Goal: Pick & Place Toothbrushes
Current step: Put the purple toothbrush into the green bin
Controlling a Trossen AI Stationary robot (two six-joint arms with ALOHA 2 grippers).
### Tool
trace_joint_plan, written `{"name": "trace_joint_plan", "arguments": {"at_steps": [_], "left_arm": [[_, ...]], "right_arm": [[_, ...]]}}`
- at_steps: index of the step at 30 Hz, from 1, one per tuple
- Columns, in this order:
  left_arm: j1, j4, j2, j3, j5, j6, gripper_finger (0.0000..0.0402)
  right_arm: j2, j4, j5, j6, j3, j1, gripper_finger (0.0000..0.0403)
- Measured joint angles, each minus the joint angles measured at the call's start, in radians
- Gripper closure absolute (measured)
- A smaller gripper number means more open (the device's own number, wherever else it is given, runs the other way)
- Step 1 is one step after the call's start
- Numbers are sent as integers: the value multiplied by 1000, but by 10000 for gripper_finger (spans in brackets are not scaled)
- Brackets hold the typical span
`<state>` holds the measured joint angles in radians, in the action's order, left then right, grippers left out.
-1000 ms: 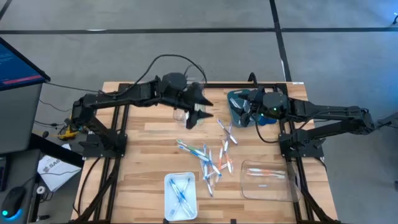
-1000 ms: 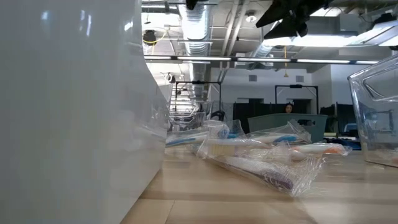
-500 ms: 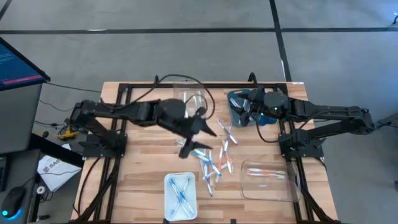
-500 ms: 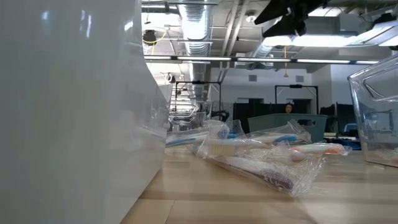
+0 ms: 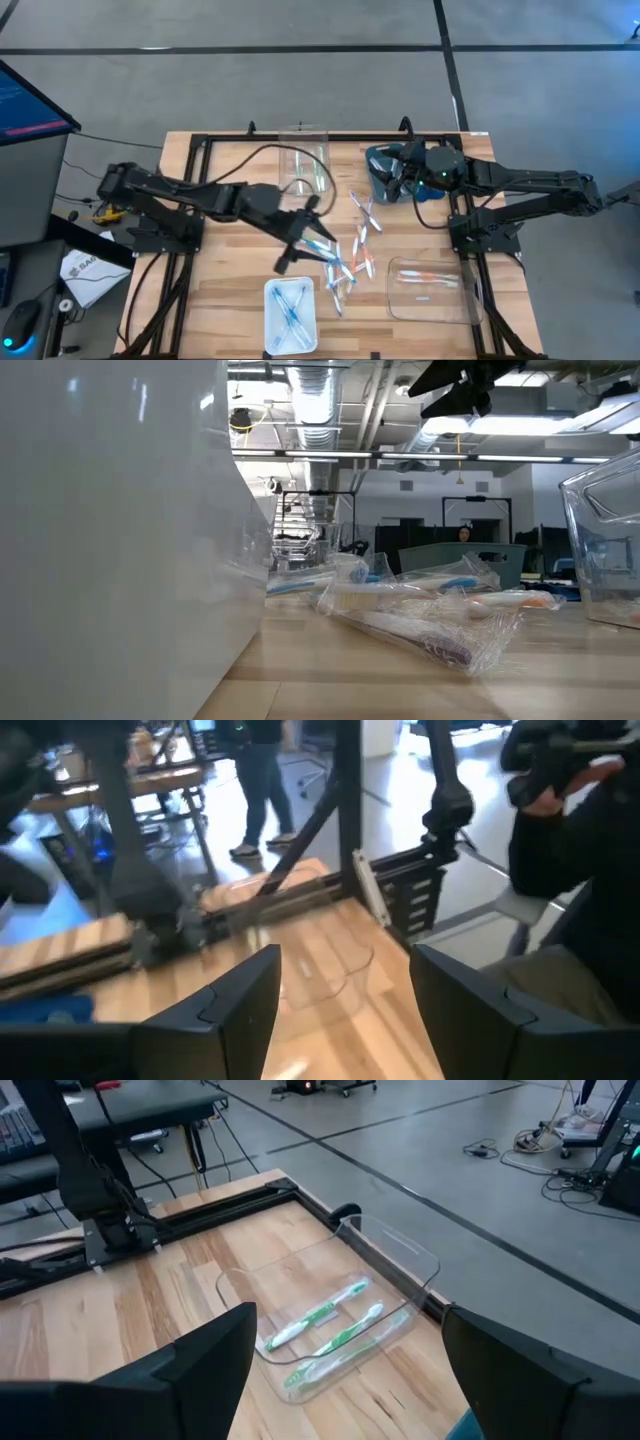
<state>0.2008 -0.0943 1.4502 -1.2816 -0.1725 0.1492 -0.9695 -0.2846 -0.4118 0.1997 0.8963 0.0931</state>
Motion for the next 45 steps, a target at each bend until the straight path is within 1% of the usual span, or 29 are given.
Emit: {"name": "trace_joint_plan", "arguments": {"at_steps": [4, 6, 11, 17, 20, 22, 26, 30, 34, 37, 39, 42, 43, 45], "left_arm": [[-12, 127, -132, 182, 19, -49, 183], [-12, 156, -211, 271, 47, -68, 183], [-10, 263, -366, 471, 162, -83, 183], [-38, 401, -489, 665, 275, -51, 183], [-69, 502, -518, 739, 303, -26, 183], [-100, 540, -529, 768, 329, -23, 183], [-181, 549, -542, 783, 413, -23, 183], [-268, 550, -540, 787, 429, -13, 183], [-354, 558, -531, 787, 440, 33, 183], [-402, 570, -531, 786, 444, 59, 183], [-424, 569, -531, 786, 443, 78, 183], [-443, 569, -531, 789, 442, 86, 183], [-448, 569, -531, 793, 434, 89, 183], [-455, 571, -531, 805, 427, 101, 183]], "right_arm": [[0, 1, 1, -16, 0, -1, 92], [0, 1, 3, -19, 0, -2, 92], [-1, 15, 3, -37, 0, 1, 92], [-36, 106, 2, -95, 0, 25, 92], [-83, 158, 0, -133, -1, 44, 92], [-120, 220, 0, -193, 0, 58, 92], [-208, 305, 0, -305, 0, 82, 92], [-296, 403, 0, -412, 0, 88, 92], [-376, 485, 0, -514, 0, 77, 92], [-409, 485, 0, -579, 0, 56, 92], [-419, 439, -2, -634, 0, 27, 92], [-402, 268, -37, -743, 0, -38, 92], [-394, 209, -69, -766, 0, -64, 92], [-385, 91, -170, -783, 0, -119, 92]]}}
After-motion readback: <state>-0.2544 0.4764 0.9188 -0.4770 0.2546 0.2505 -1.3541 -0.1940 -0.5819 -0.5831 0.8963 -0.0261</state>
